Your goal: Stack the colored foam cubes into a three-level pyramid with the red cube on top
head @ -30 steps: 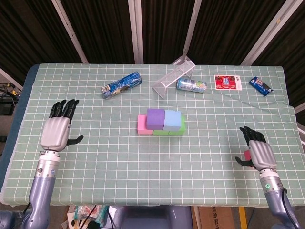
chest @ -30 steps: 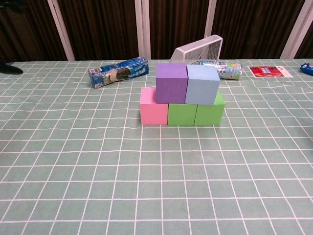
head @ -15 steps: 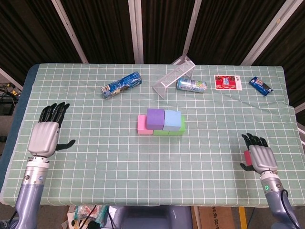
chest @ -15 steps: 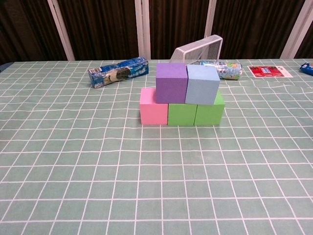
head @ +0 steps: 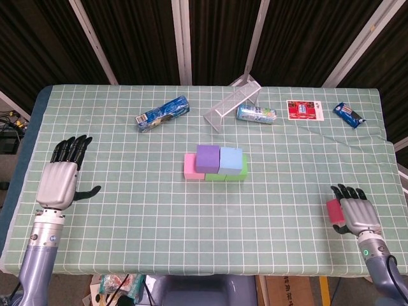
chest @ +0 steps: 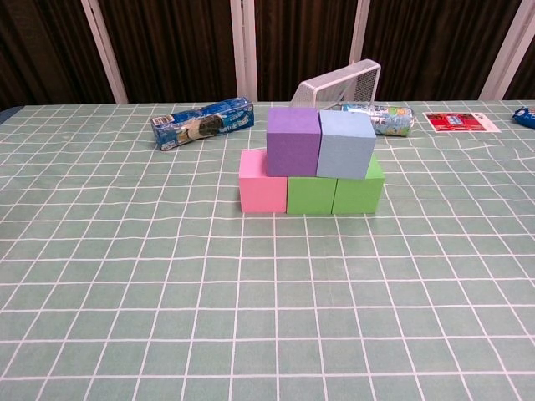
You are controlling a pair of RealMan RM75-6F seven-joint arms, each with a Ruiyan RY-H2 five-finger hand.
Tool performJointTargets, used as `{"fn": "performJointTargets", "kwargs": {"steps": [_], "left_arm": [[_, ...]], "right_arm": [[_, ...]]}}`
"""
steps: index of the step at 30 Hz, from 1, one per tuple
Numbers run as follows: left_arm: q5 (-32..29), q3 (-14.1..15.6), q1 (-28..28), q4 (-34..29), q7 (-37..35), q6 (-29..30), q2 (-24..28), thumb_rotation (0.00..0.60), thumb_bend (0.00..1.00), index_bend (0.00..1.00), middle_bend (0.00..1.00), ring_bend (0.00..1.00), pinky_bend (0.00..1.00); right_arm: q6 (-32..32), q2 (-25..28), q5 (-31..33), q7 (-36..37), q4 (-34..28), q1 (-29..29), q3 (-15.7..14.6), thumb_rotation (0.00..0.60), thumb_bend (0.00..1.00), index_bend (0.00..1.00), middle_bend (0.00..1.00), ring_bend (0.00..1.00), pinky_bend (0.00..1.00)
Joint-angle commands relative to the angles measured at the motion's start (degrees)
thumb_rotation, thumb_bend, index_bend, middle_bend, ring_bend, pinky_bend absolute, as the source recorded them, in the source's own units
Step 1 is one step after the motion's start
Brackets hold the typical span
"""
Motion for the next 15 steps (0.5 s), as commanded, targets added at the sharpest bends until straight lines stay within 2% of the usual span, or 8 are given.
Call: {"fn": "performJointTargets", "kwargs": {"steps": [1,8,15], "left_arm": [[0.0,-0.2,0.2,0.0,0.2,-0.3,-0.1,0.600,0.12,0.00,0.04,0.03,0.03],[0.6,-0.9,0.8,0.0,0.6,-0.6,-0.4,0.600,0.12,0.00,0.04,0.03,0.03],[1.2,-1.6,1.5,-0.1,0.7,-1.2,-0.5,0.600,0.12,0.00,0.04,0.03,0.03]], "right_arm": [[-0.8,-0.4,-1.0,1.0,1.8,0.3,-0.2,0.600,0.26,0.00,0.00,0.00,0.00],[-2.4,-2.1,-3.7,2.3,6.9,0.8,-0.8,0.600,0.26,0.00,0.11,0.03,0.00],[-5.0,-2.8,-2.5,2.4,9.9,1.5,-1.4,0.600,0.26,0.00,0.18,0.07,0.00]]}}
